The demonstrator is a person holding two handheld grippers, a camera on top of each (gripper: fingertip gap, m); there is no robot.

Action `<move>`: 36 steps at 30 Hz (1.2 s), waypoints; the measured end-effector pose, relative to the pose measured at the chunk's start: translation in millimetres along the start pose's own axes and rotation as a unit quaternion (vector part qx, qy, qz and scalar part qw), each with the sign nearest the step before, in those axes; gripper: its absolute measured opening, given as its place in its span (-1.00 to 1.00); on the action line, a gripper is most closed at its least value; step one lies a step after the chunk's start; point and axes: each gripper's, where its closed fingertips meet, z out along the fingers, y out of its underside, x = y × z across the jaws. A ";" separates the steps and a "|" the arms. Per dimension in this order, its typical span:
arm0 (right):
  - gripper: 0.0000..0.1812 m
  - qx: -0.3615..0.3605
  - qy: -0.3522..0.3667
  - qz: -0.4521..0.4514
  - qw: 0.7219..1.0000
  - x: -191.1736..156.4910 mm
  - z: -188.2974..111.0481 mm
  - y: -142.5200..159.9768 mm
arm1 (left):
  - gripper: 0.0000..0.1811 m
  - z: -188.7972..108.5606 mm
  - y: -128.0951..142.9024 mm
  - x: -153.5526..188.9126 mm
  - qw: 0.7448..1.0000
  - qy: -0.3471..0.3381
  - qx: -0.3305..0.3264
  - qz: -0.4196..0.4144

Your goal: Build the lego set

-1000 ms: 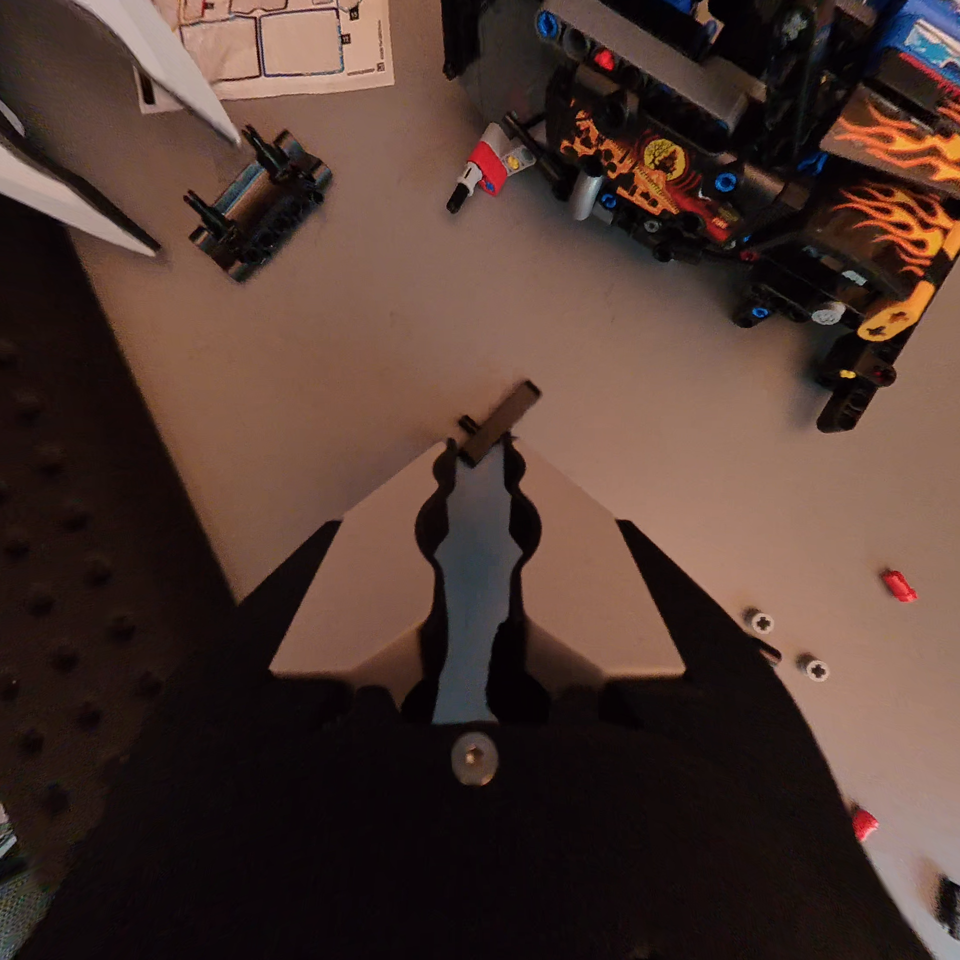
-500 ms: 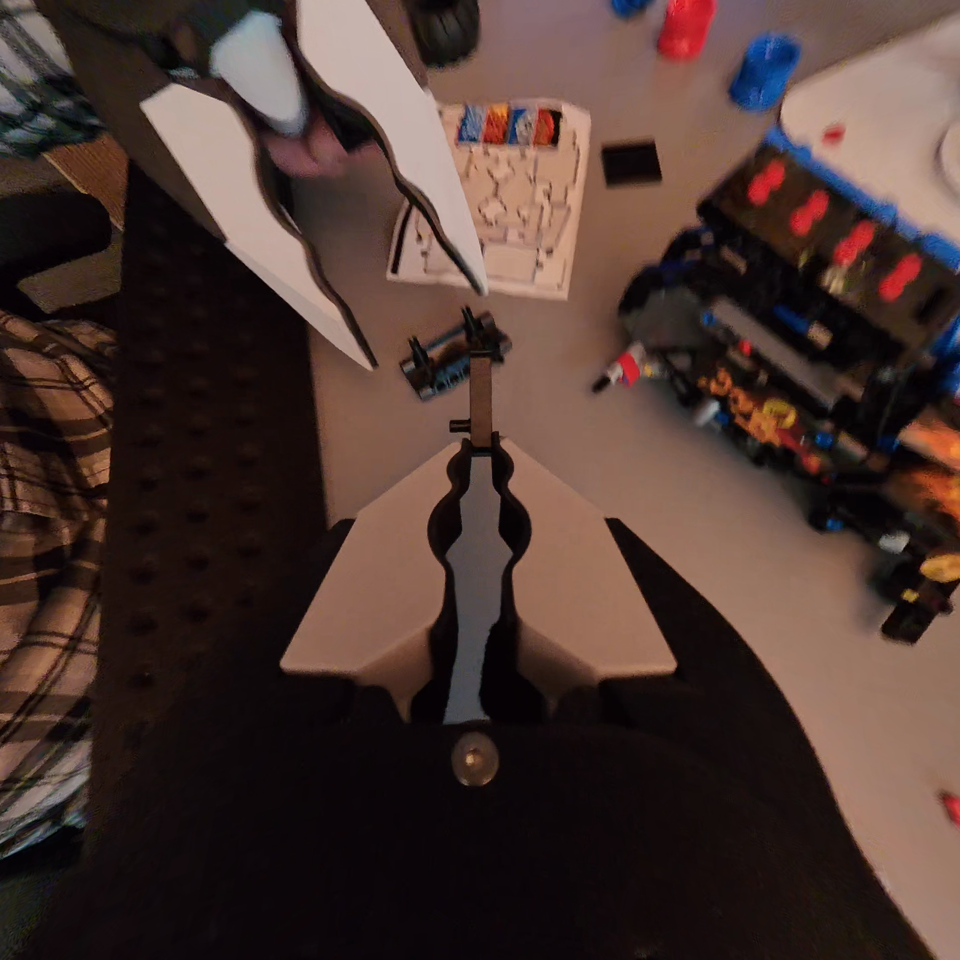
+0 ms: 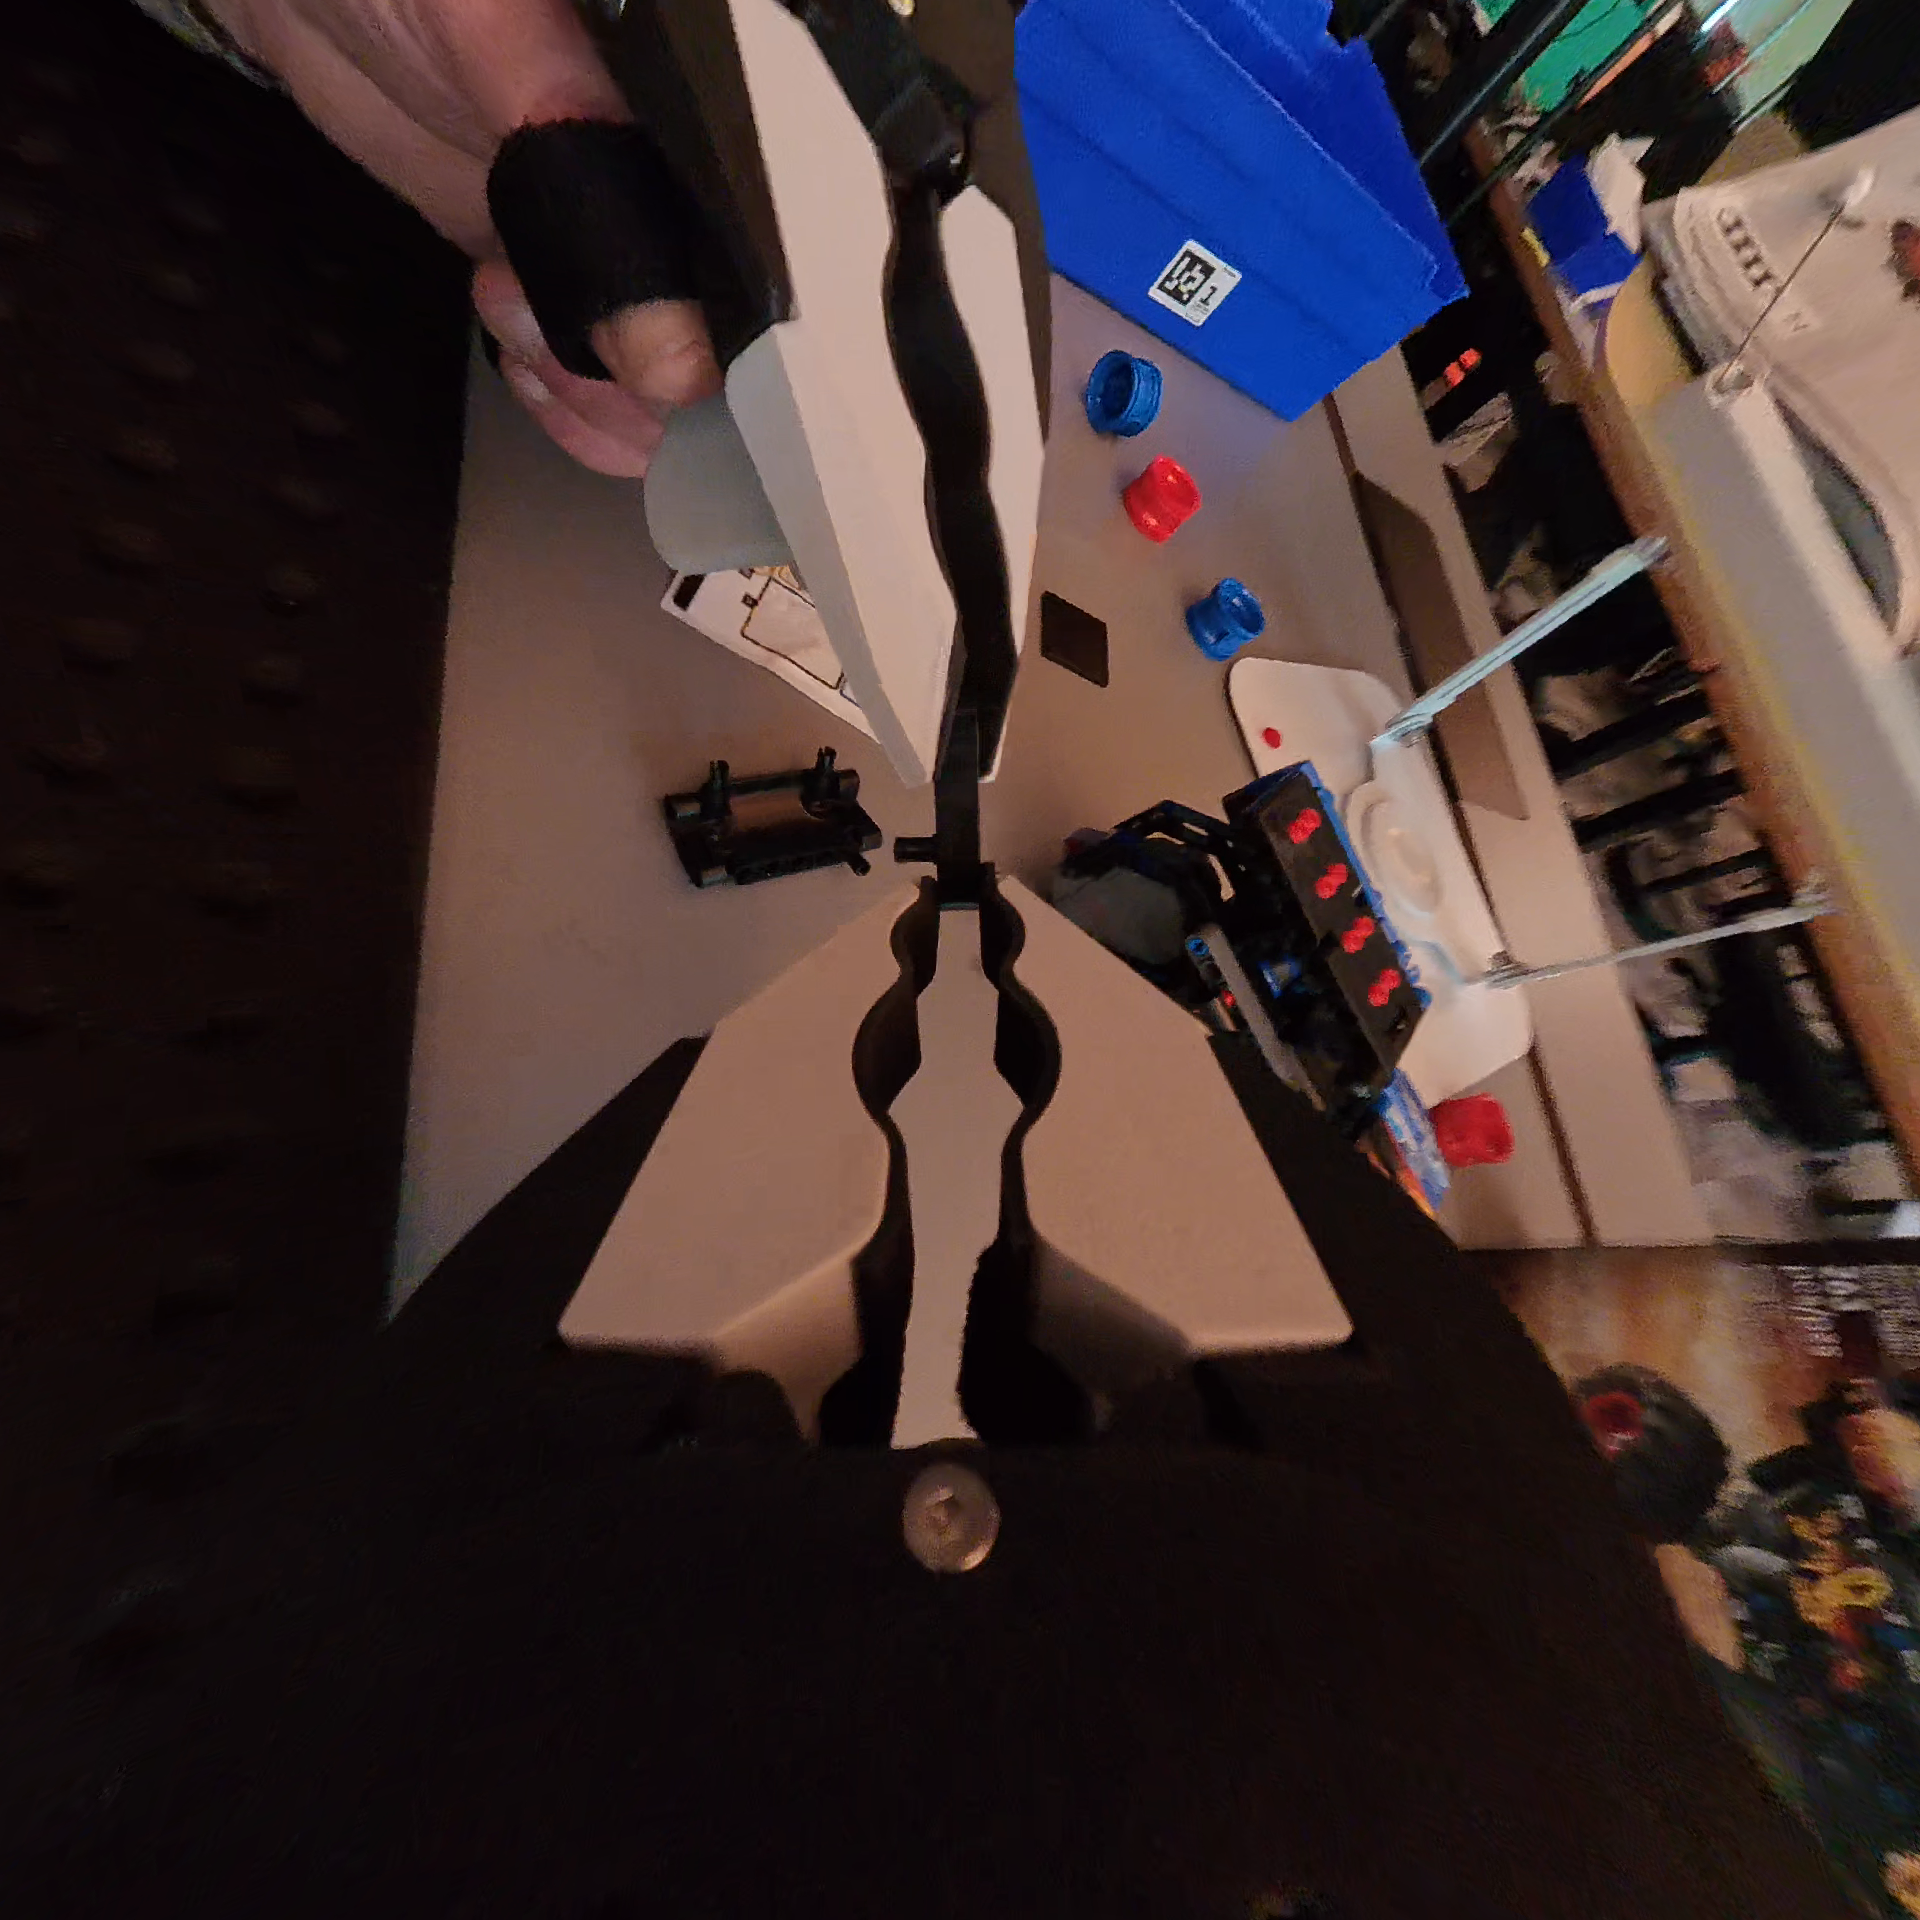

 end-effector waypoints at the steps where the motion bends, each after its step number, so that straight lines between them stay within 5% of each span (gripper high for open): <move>1: -0.94 -0.003 0.007 -0.018 1.000 -0.9 0.6 -0.6 | -0.85 0.0 -1.6 1.1 1.000 0.001 0.007 -0.003; 9: -0.90 0.011 0.029 0.021 0.999 6.5 0.1 -7.4 | -1.00 -7.6 -12.1 -4.1 0.992 -0.072 0.022 0.099; 15: -0.86 0.013 -0.065 0.243 0.968 -0.8 -3.4 -5.7 | -1.00 -11.1 -6.0 -4.1 0.957 -0.149 -0.028 0.248; 21: -0.82 -0.044 -0.096 0.260 0.960 -10.8 1.1 22.5 | -1.00 -28.5 2.8 -16.1 0.961 -0.146 -0.054 0.230; 29: -0.69 -0.128 -0.174 0.218 0.952 -34.0 12.2 46.5 | -0.36 -20.1 61.7 -20.7 0.966 -0.081 -0.190 0.156; 36: -0.62 -0.167 -0.198 0.223 0.940 -53.3 20.3 55.9 | -0.36 -5.1 78.2 -24.2 0.959 -0.078 -0.221 0.158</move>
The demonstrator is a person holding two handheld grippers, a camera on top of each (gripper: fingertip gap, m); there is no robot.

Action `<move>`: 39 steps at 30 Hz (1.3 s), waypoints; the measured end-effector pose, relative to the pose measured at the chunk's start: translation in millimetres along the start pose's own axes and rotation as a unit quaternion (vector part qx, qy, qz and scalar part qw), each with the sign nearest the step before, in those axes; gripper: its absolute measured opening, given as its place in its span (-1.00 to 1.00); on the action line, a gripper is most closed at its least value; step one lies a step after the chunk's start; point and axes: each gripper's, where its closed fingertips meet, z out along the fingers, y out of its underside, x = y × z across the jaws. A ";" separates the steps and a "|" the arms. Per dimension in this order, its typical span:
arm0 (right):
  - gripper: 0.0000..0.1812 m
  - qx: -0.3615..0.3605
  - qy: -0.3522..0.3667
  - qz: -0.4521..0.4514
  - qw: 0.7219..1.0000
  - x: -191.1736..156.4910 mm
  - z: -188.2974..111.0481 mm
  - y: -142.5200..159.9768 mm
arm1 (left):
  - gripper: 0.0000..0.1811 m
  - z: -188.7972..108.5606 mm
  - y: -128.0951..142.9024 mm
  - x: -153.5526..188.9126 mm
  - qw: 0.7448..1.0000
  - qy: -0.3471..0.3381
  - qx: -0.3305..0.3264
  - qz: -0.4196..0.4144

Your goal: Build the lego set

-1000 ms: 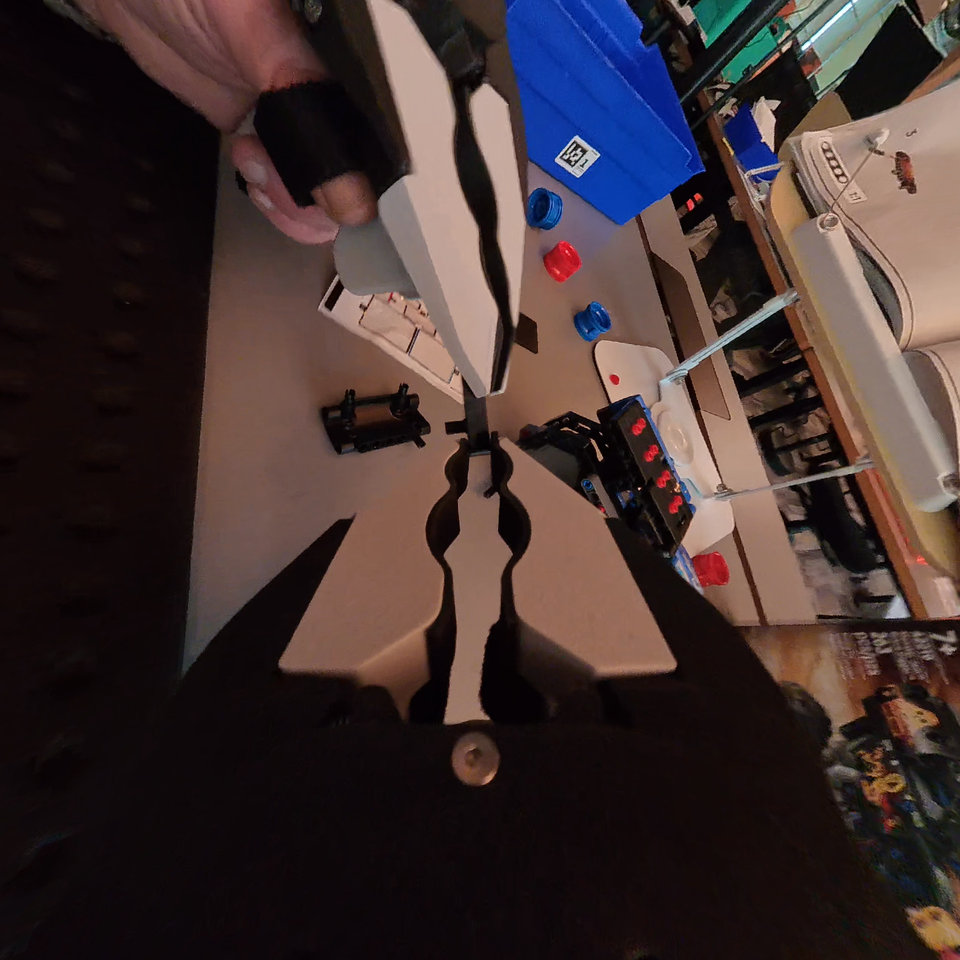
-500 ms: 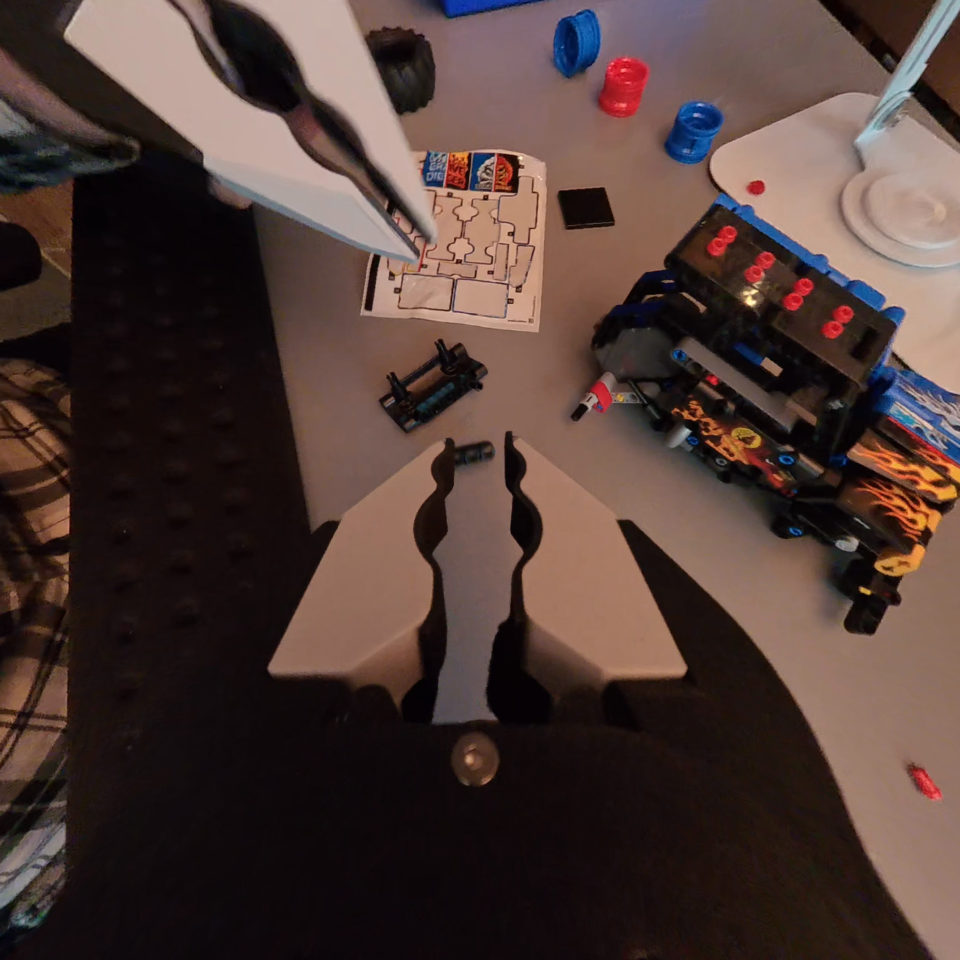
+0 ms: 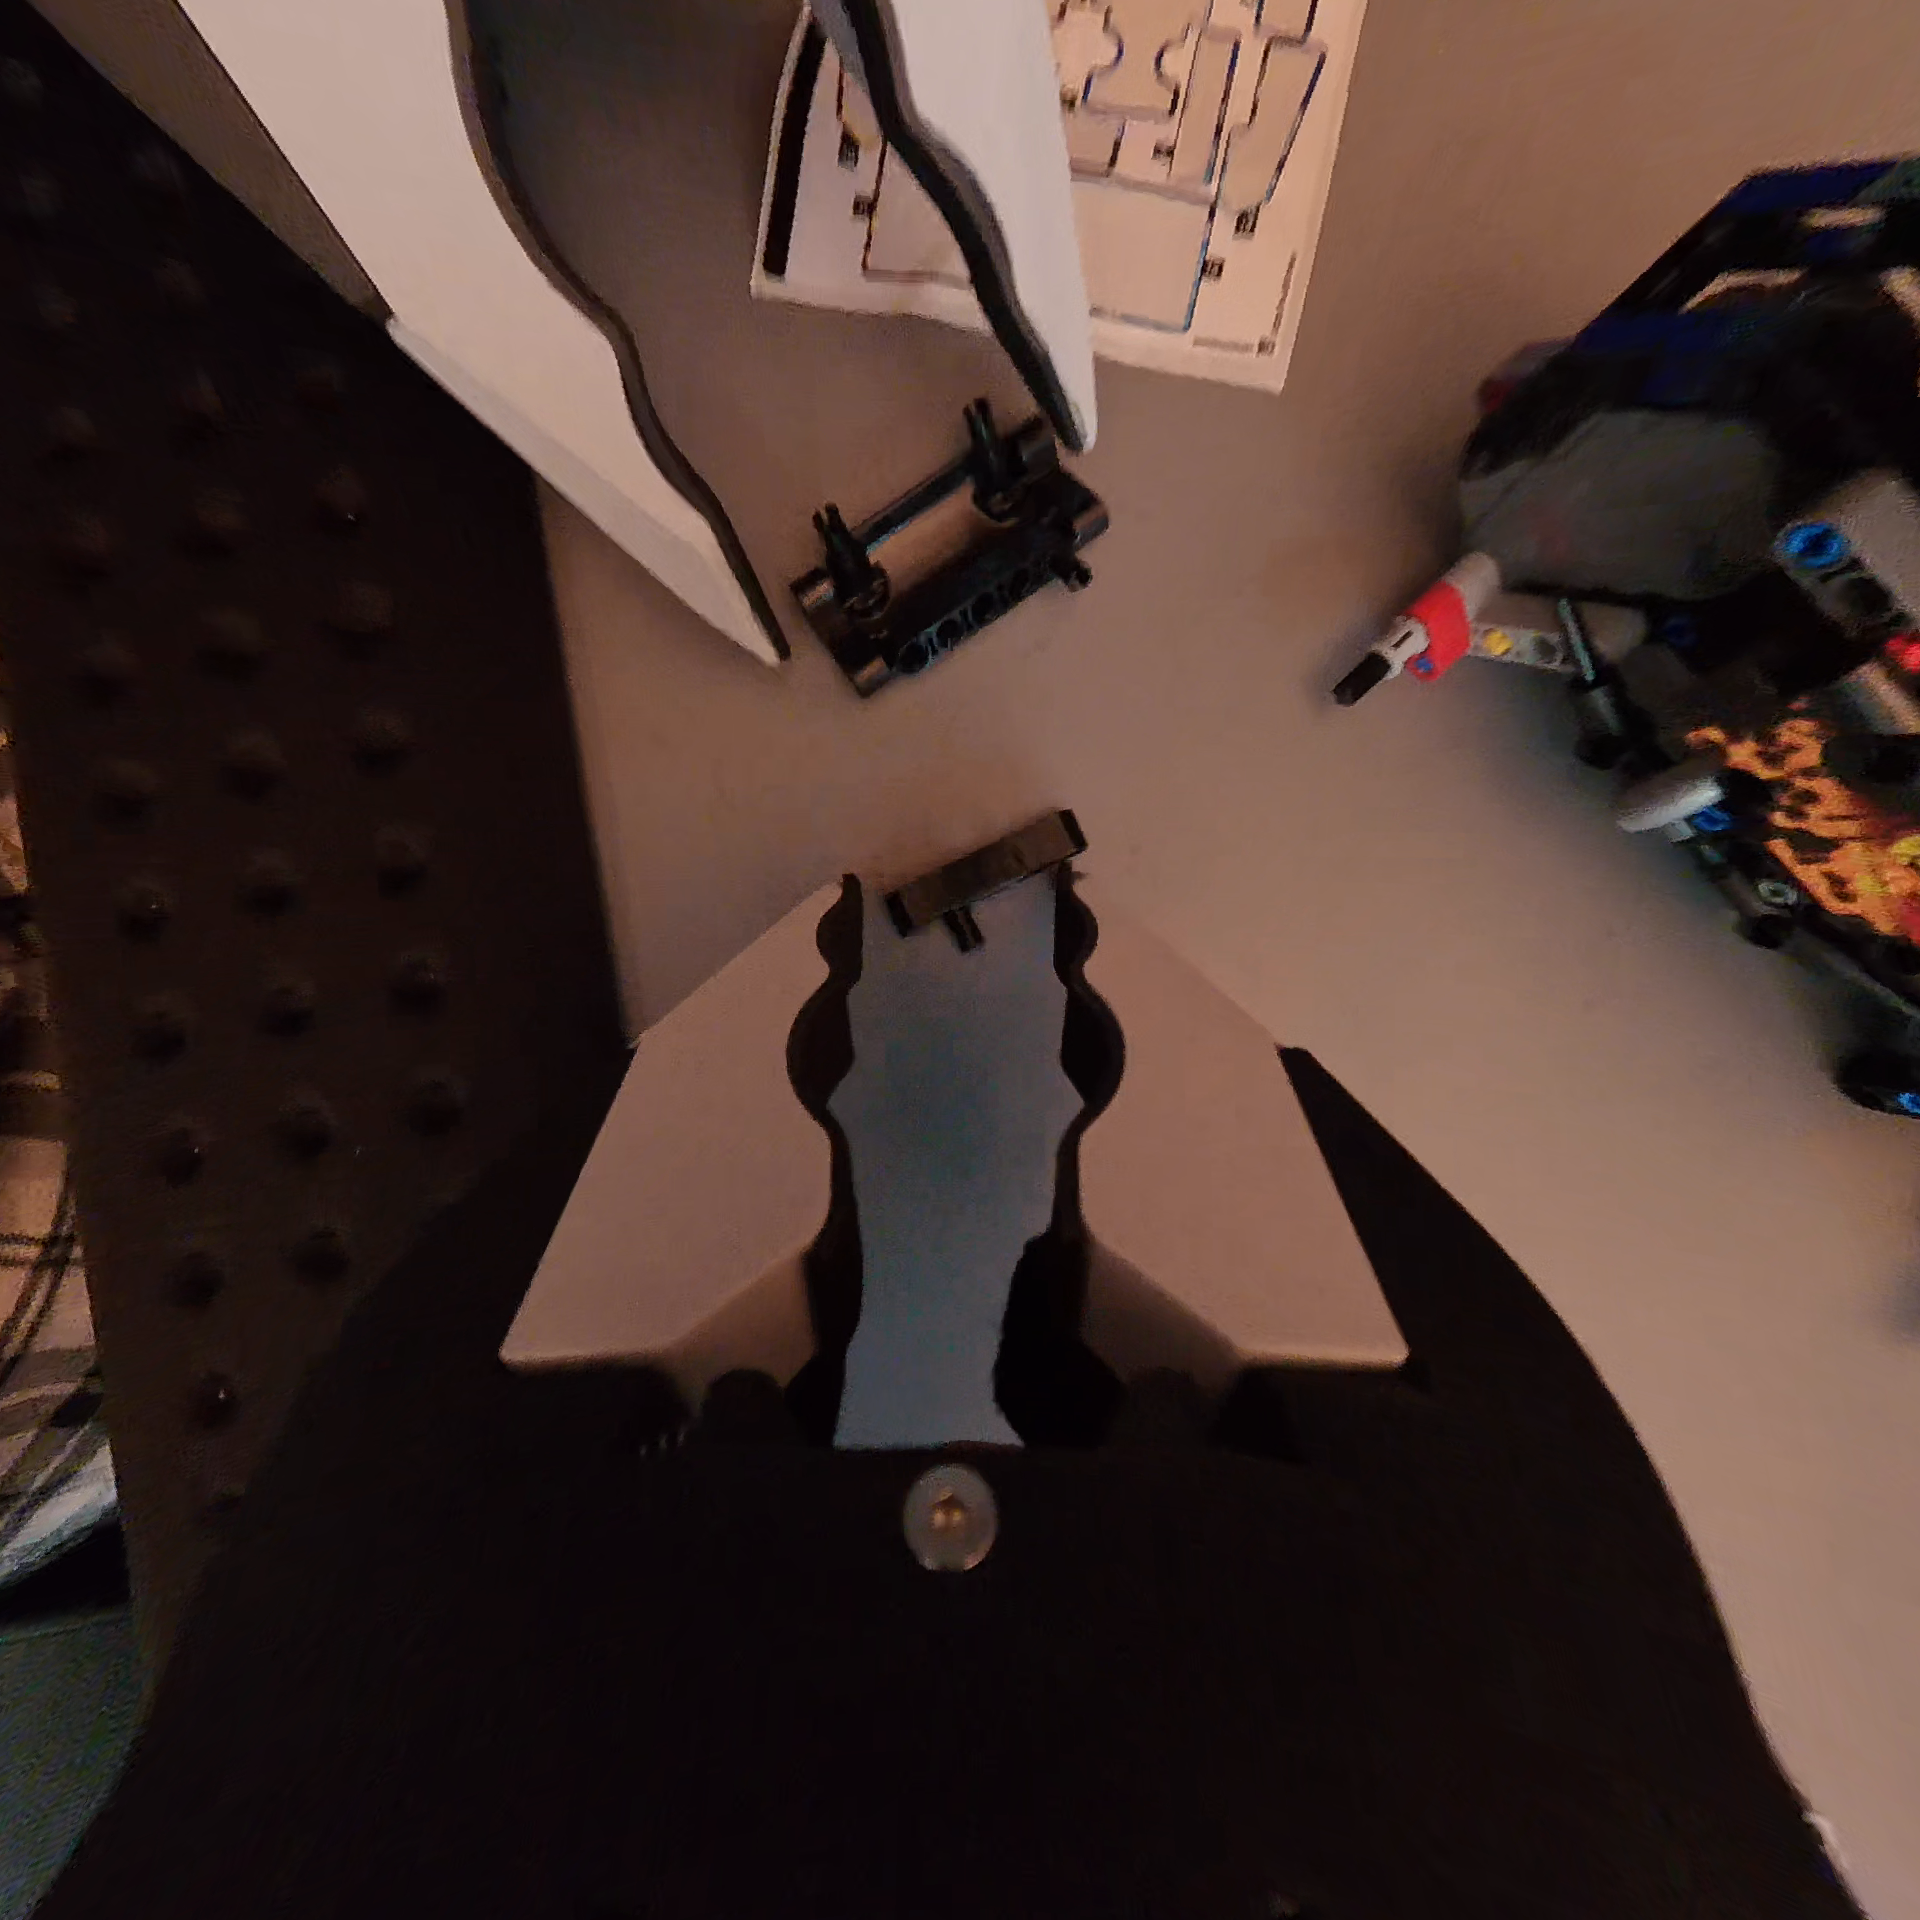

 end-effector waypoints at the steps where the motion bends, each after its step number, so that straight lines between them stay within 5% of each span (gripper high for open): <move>1: -0.67 0.002 0.000 0.005 1.000 -1.2 1.6 -1.2 | -0.36 0.8 0.6 -0.3 1.000 0.000 -0.001 0.000; 4: -0.93 -0.006 0.021 0.009 1.000 4.8 1.3 -0.4 | -0.36 1.1 2.7 -1.3 1.000 -0.004 -0.004 0.002; 9: -0.94 0.069 -0.029 0.048 0.996 -1.0 -6.3 -18.6 | -0.45 -7.6 -10.0 -2.9 0.999 -0.020 0.031 0.024; 14: -0.94 0.187 -0.173 0.119 0.960 -17.6 -34.0 -48.9 | -0.63 -24.3 -43.0 4.7 0.979 -0.060 0.096 0.167; 23: -0.93 0.205 -0.261 0.131 0.934 -27.2 -42.5 -57.8 | -0.90 -27.0 -53.0 17.9 0.947 -0.061 0.091 0.303; 29: -0.78 0.159 -0.117 0.019 0.980 -12.9 -43.8 -57.0 | -0.93 -26.9 -45.2 10.1 0.968 -0.003 0.034 0.247; 33: -0.93 0.090 -0.031 -0.061 0.994 -7.4 -36.3 -57.1 | -0.93 -27.0 -48.6 3.6 0.980 0.043 0.001 0.195; 39: -0.95 0.089 -0.043 -0.032 0.995 -1.6 -29.7 -57.3 | -0.92 -24.5 -49.1 -2.1 0.990 0.115 0.009 0.078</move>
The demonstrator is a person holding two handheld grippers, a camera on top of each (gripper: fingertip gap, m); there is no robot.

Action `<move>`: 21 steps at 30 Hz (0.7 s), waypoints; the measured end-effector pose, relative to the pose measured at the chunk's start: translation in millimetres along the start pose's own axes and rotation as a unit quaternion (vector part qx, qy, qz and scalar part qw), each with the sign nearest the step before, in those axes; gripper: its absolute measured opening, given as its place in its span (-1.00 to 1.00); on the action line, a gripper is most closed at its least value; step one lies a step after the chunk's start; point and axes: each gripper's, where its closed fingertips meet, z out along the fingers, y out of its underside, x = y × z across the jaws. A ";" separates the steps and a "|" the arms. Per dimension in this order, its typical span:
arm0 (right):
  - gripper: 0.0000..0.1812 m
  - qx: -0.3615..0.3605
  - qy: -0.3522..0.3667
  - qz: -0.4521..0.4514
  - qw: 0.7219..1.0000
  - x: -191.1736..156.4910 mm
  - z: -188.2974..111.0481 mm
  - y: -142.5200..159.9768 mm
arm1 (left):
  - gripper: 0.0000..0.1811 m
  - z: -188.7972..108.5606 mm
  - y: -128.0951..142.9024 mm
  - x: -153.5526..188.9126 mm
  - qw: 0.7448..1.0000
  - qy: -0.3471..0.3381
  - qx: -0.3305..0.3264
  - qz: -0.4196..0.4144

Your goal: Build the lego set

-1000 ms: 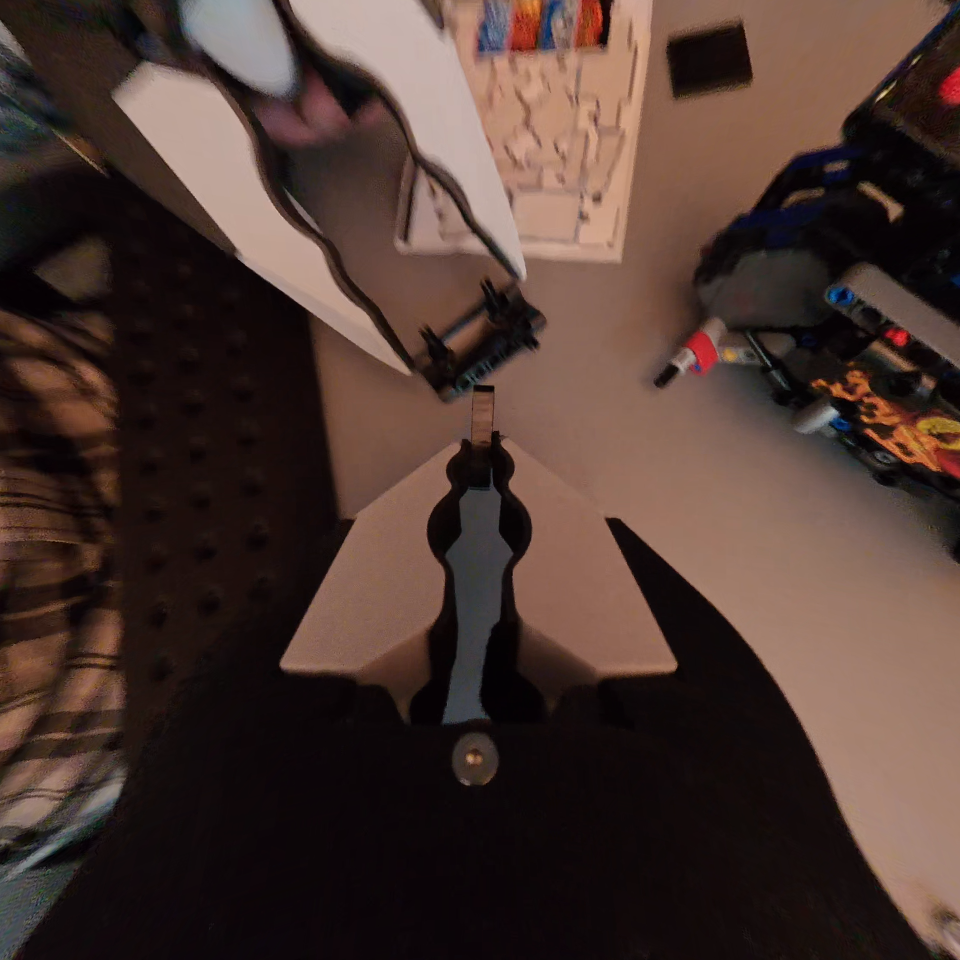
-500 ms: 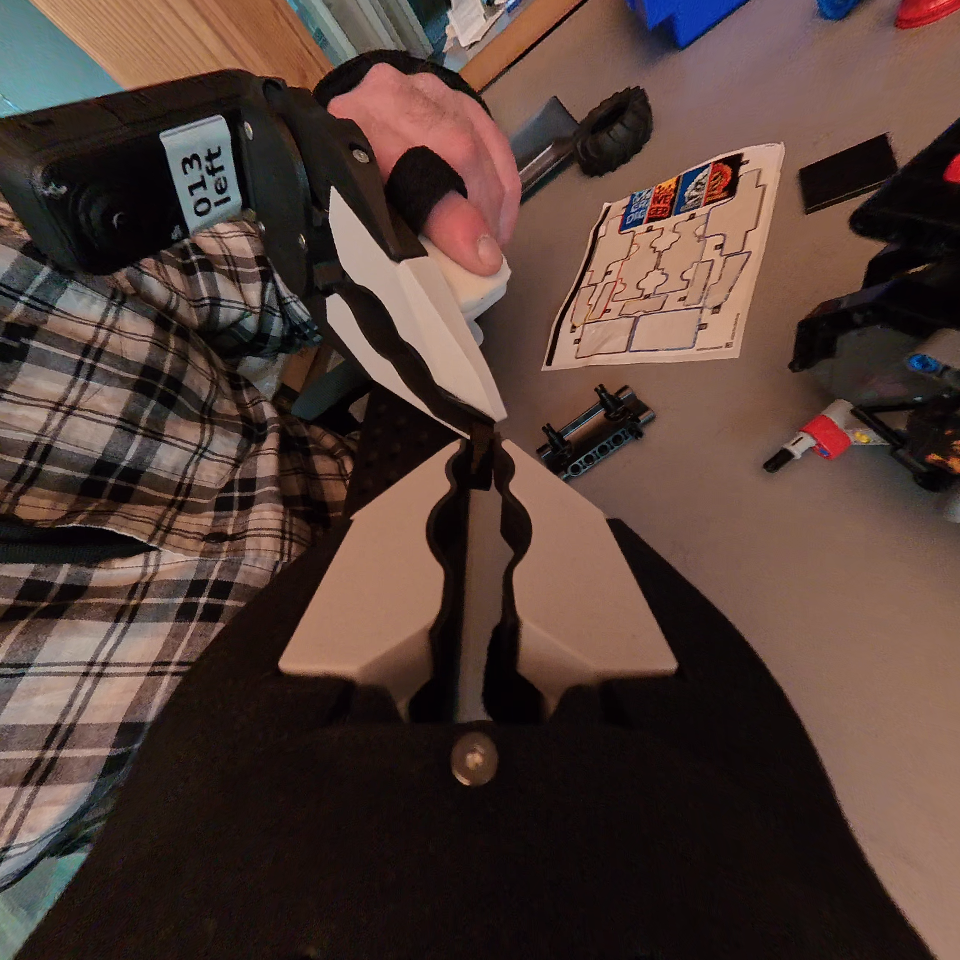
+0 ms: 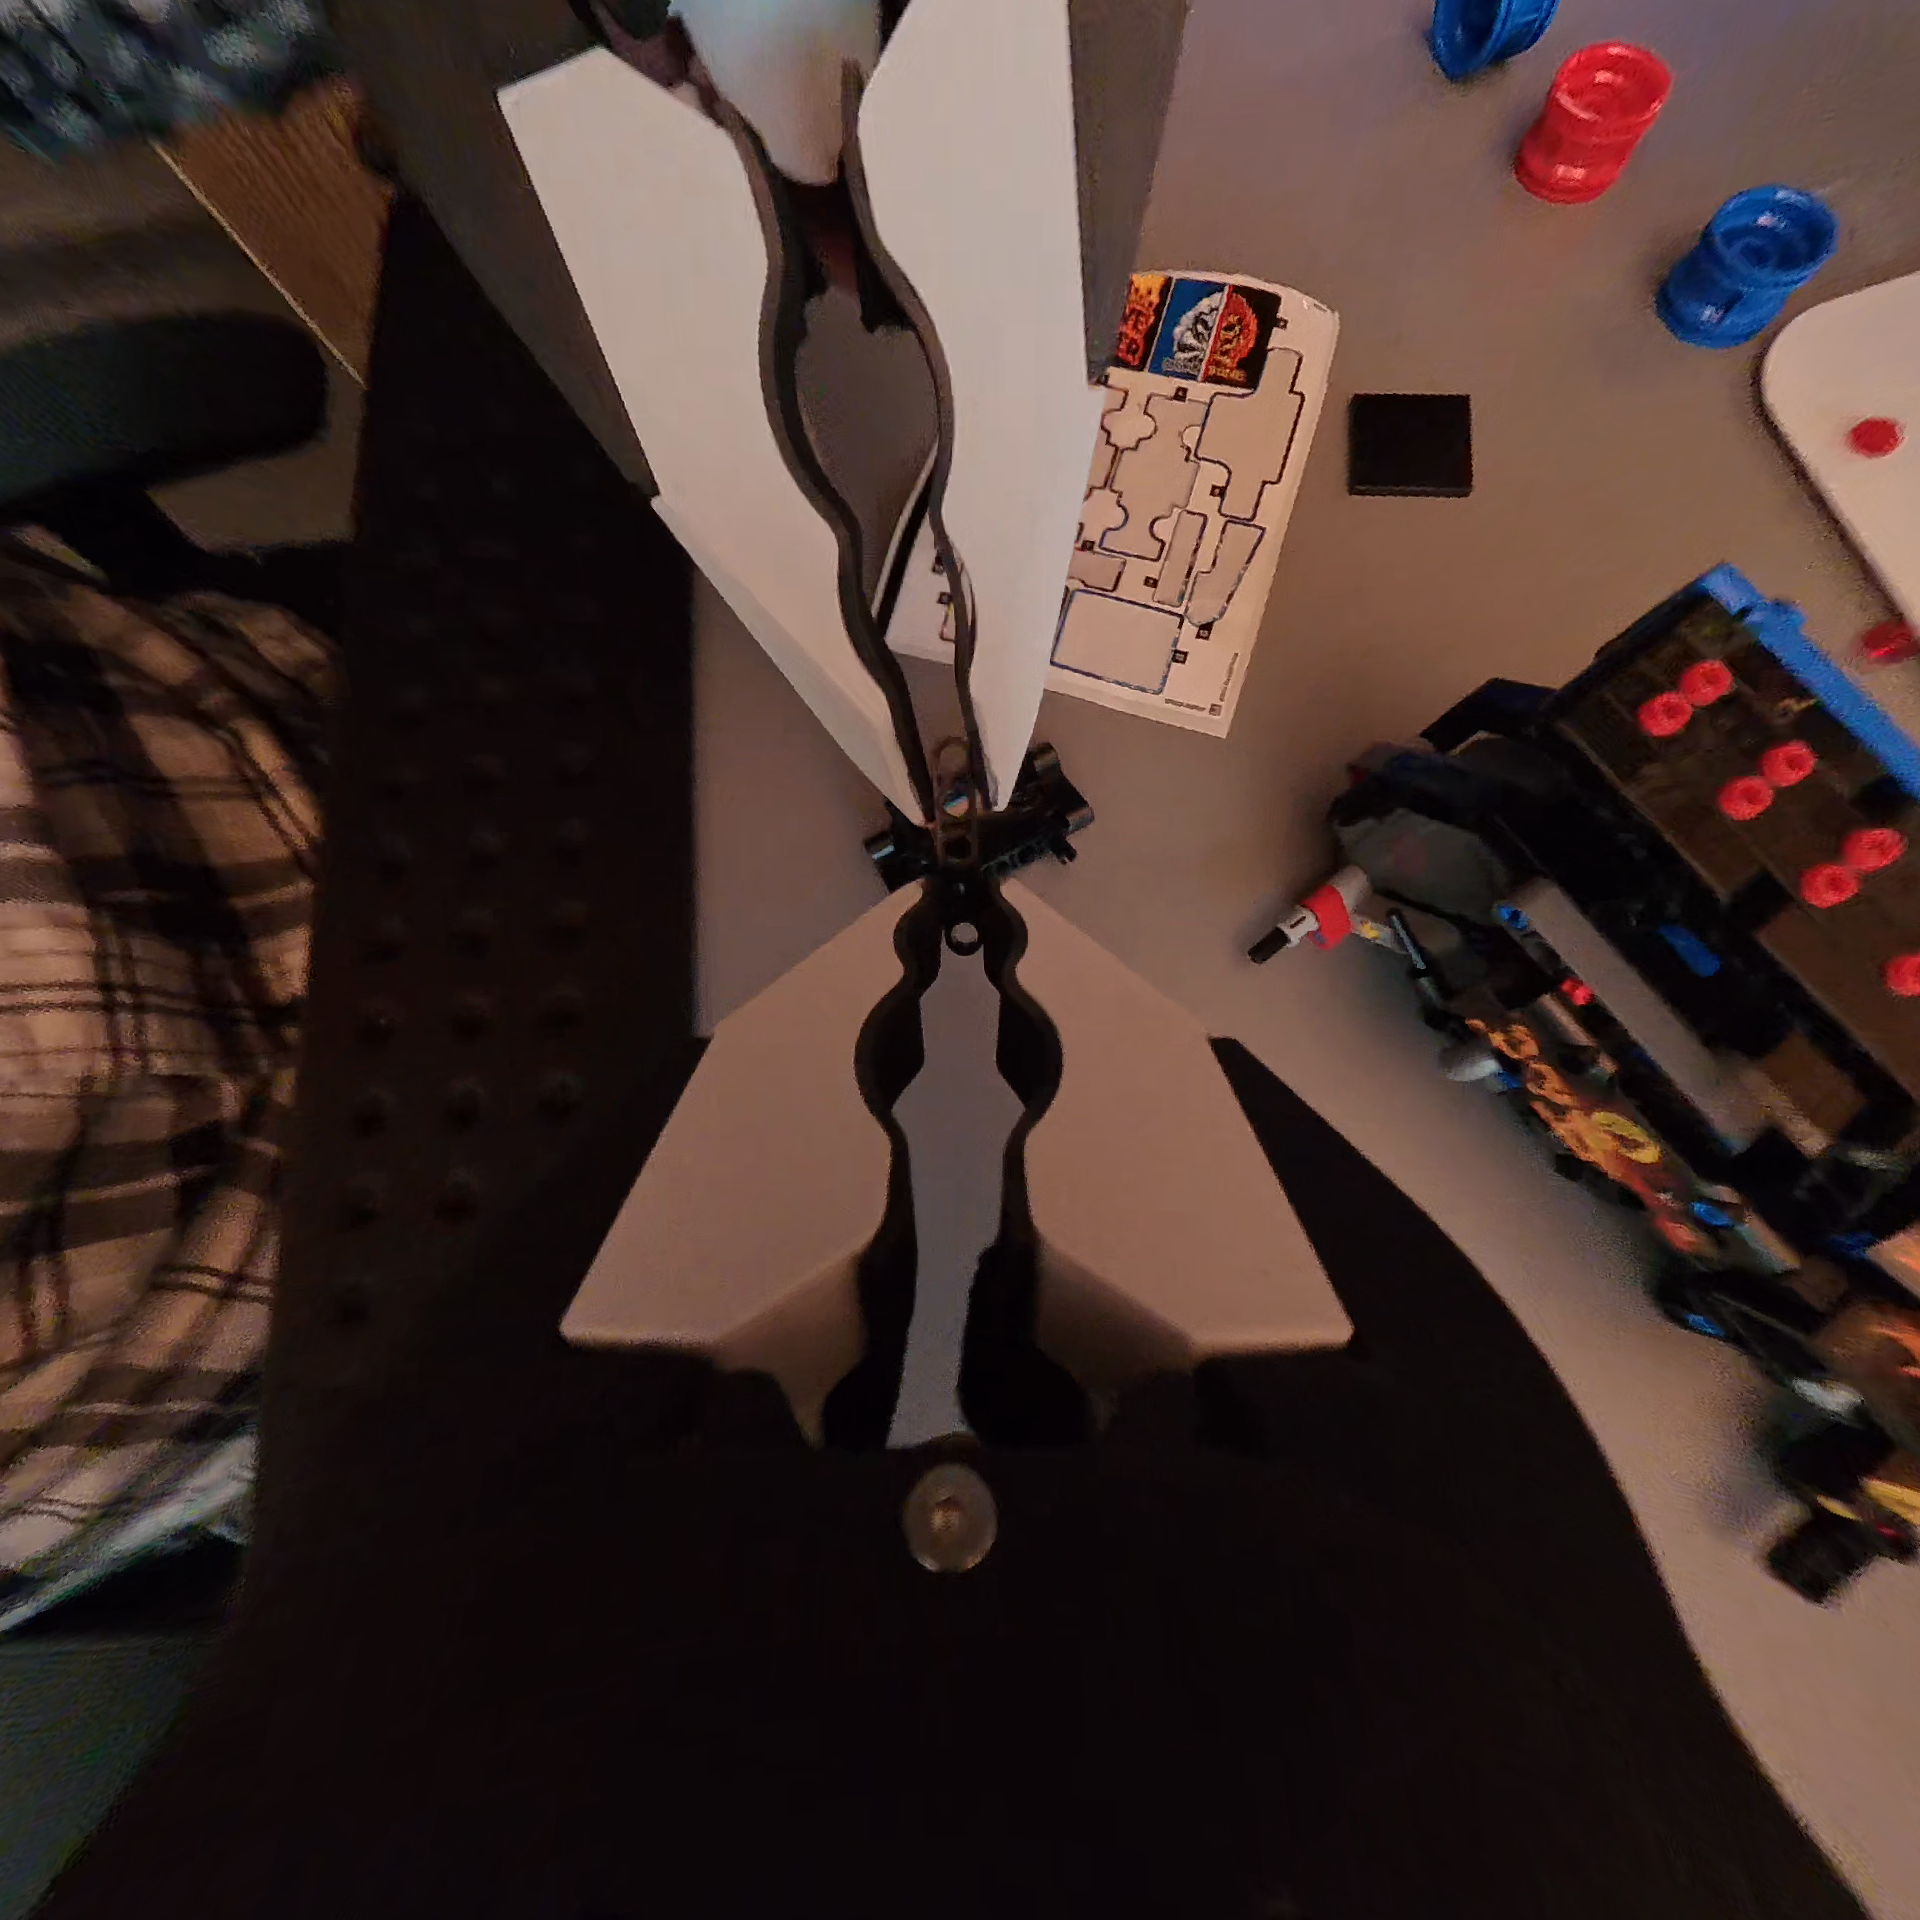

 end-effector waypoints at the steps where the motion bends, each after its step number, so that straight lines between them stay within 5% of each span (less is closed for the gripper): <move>1: -0.95 0.015 -0.014 0.026 0.999 0.7 0.4 -0.8 | -0.91 -0.7 1.0 -1.9 1.000 0.003 0.005 -0.027; 5: -0.95 0.075 -0.059 0.156 0.983 11.3 6.6 2.1 | -0.38 0.6 30.0 -10.6 0.996 -0.054 -0.057 -0.041; 9: -0.95 0.091 -0.082 0.229 0.966 12.5 16.6 9.3 | -0.15 19.6 59.5 -2.4 0.990 -0.080 -0.112 -0.043; 14: -0.95 0.096 -0.096 0.283 0.949 12.1 25.6 14.7 | -0.27 31.8 56.9 2.4 0.991 -0.082 -0.089 -0.063; 19: -0.95 0.098 -0.106 0.325 0.935 11.4 32.6 17.7 | -0.76 35.1 54.5 1.1 0.990 -0.112 -0.071 -0.047; 21: -0.95 0.095 -0.100 0.330 0.934 12.1 34.3 19.2 | -0.64 36.1 53.8 1.4 0.990 -0.119 -0.064 -0.048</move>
